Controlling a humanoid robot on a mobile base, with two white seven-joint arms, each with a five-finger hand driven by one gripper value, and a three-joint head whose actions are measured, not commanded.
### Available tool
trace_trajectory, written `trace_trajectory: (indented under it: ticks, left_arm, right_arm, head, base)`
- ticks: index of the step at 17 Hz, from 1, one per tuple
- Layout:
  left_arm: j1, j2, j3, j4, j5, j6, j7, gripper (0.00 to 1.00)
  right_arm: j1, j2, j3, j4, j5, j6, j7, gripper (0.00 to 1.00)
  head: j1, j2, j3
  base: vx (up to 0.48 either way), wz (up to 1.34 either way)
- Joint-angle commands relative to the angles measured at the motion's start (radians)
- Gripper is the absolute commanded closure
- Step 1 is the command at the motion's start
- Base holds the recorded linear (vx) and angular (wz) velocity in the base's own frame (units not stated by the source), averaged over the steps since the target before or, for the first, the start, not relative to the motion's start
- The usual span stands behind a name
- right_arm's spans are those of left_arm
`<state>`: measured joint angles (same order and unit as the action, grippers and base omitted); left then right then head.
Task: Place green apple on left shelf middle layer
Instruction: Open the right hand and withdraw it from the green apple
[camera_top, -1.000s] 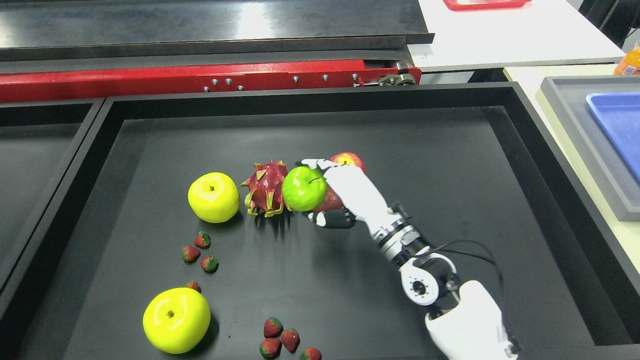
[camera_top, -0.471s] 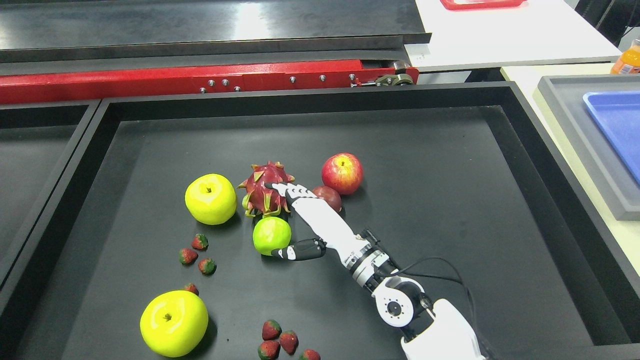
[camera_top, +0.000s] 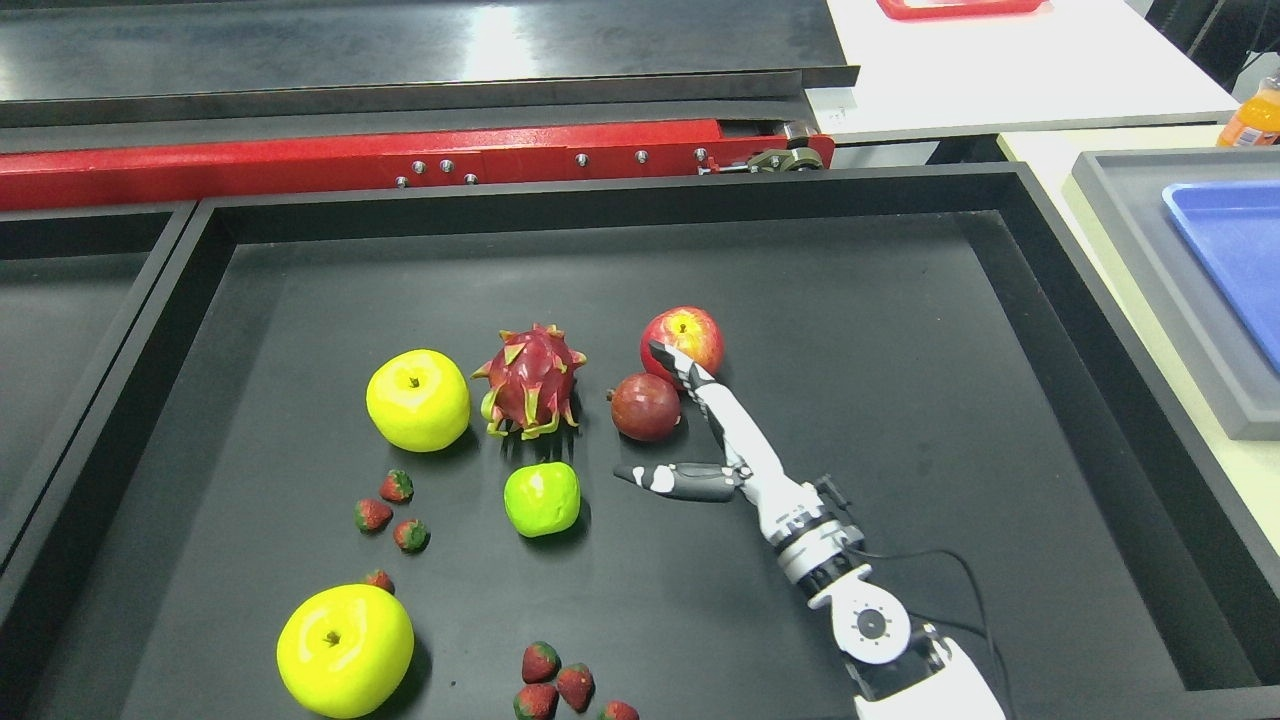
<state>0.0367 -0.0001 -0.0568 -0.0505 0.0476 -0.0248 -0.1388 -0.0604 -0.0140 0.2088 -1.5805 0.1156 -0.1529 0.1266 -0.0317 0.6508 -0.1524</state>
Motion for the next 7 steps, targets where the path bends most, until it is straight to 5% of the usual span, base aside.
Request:
trace_trajectory:
  ticks: [1, 7]
  left_arm:
    - [0.000, 0.018, 0.000, 0.000, 0.000, 0.000, -0.001, 0.00]
    - [0.000, 0.018, 0.000, 0.000, 0.000, 0.000, -0.001, 0.00]
  right_arm:
    - [0.120, -0.003, -0.241, -0.081, -0.200, -0.039, 0.028, 0.00]
    - [0.122, -0.003, -0.229, -0.082, -0.200, -0.039, 0.030, 0.00]
  head:
    - [0.0000, 0.000, 0.000]
    - [0.0000, 0.000, 0.000]
  base:
    - [0.006, -0.02]
    - [0.003, -0.02]
